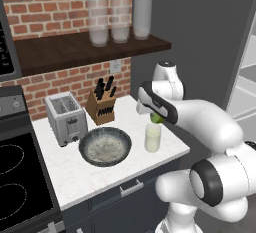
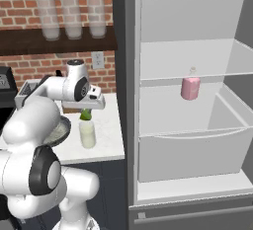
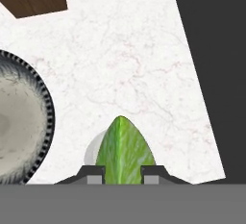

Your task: Grab a lemon wedge from the fridge and one ice cube from the ice bowl, and put them in the glass of lemonade.

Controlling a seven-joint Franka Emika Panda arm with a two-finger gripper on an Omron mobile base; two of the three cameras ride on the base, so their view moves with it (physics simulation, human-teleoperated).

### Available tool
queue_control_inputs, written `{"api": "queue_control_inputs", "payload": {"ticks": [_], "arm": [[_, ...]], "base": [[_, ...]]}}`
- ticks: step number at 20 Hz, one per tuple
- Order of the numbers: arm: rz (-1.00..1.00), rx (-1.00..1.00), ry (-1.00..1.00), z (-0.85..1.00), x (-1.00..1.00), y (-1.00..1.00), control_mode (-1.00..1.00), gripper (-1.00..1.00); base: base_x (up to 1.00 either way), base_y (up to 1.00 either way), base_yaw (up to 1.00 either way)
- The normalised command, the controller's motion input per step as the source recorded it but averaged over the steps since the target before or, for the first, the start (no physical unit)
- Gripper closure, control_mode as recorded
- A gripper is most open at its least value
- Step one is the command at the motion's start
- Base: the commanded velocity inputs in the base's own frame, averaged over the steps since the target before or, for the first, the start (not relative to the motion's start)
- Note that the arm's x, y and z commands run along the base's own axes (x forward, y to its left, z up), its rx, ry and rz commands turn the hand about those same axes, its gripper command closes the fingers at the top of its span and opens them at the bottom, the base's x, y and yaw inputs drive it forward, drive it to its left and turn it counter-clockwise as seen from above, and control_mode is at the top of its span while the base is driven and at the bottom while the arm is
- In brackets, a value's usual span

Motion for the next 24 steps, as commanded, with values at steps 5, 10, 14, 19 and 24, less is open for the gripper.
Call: {"api": "queue_control_inputs", "payload": {"ticks": [5, 10, 14, 19, 24], "arm": [[0.00, 0.00, 0.00, -0.02, 0.04, 0.00, -1.00, 1.00], [0.00, 0.00, -0.02, -0.15, 0.00, 0.00, -1.00, 1.00], [0.00, 0.00, -0.03, -0.13, 0.00, 0.00, -1.00, 1.00], [0.00, 0.00, -0.07, -0.02, 0.00, 0.00, -1.00, 1.00], [0.00, 0.00, -0.10, 0.00, 0.00, 0.00, -1.00, 1.00]], "base": [[0.00, 0.00, 0.00], [0.00, 0.00, 0.00], [0.00, 0.00, 0.00], [0.00, 0.00, 0.00], [0.00, 0.00, 0.00]]}}
